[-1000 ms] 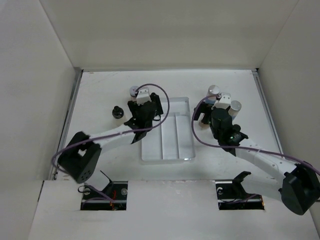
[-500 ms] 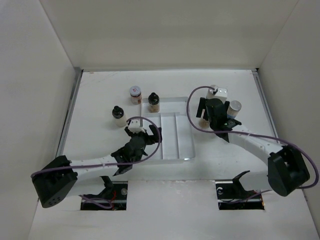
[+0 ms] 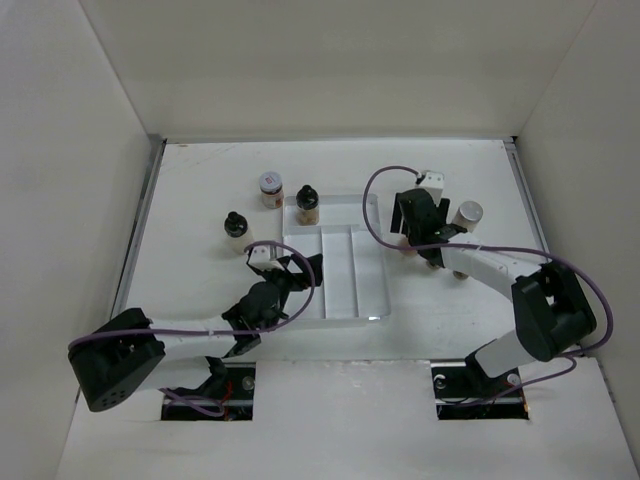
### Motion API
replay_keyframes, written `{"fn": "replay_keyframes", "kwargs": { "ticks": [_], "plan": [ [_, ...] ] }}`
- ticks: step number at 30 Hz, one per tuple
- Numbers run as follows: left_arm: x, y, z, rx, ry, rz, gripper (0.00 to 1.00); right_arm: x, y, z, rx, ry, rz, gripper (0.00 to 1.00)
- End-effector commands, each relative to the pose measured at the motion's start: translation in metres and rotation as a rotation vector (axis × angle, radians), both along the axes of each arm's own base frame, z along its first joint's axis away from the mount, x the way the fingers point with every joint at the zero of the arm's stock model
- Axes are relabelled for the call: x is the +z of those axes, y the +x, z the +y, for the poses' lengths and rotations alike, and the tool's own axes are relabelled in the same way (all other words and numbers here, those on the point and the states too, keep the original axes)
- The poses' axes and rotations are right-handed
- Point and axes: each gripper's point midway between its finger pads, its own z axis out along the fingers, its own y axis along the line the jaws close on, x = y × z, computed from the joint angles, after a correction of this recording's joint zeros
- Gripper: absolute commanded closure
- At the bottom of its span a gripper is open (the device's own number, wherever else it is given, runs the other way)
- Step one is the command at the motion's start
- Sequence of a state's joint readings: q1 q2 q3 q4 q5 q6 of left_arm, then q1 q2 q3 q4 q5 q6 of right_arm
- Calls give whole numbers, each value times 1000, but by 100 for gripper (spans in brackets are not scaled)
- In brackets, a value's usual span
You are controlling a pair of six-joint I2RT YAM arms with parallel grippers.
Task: Organize the condiment bottles
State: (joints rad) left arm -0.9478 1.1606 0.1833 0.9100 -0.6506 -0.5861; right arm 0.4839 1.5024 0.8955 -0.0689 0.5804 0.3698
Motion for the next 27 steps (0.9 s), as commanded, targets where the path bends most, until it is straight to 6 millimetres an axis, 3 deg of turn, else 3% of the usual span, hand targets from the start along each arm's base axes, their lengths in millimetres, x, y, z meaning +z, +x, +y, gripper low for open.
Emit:
{"fn": "replay_keyframes", "kwargs": {
  "ticks": [1, 3, 6, 10, 12, 16, 18, 20, 27],
  "plan": [
    [20, 0, -2, -1, -89, -48, 3, 13, 5, -7, -59, -11, -35, 18],
    [21, 0, -2, -1, -92, -49, 3, 9, 3, -7, -63, -6, -24, 20],
    [24, -1, -2, -1, -101, -56, 3, 8, 4, -4, -55, 6, -26, 39],
    [26, 0, 2, 8, -107, -61, 3, 22, 12, 5, -37, 31, -54, 58],
    [26, 0, 5, 17, -110, -63, 2, 42, 16, 6, -41, 48, -103, 61],
    [20, 2, 8, 39, -109, -56, 2, 103, 25, 16, -17, 96, -244, 61],
    [22, 1, 8, 39, -118, -60, 2, 128, 31, 33, 29, 115, -289, 60],
    [21, 1, 9, 40, -117, -60, 2, 137, 43, 58, 91, 125, -295, 60],
    [20, 1, 14, 67, -119, -56, 2, 137, 88, 149, 219, 141, -297, 61]
  ]
}}
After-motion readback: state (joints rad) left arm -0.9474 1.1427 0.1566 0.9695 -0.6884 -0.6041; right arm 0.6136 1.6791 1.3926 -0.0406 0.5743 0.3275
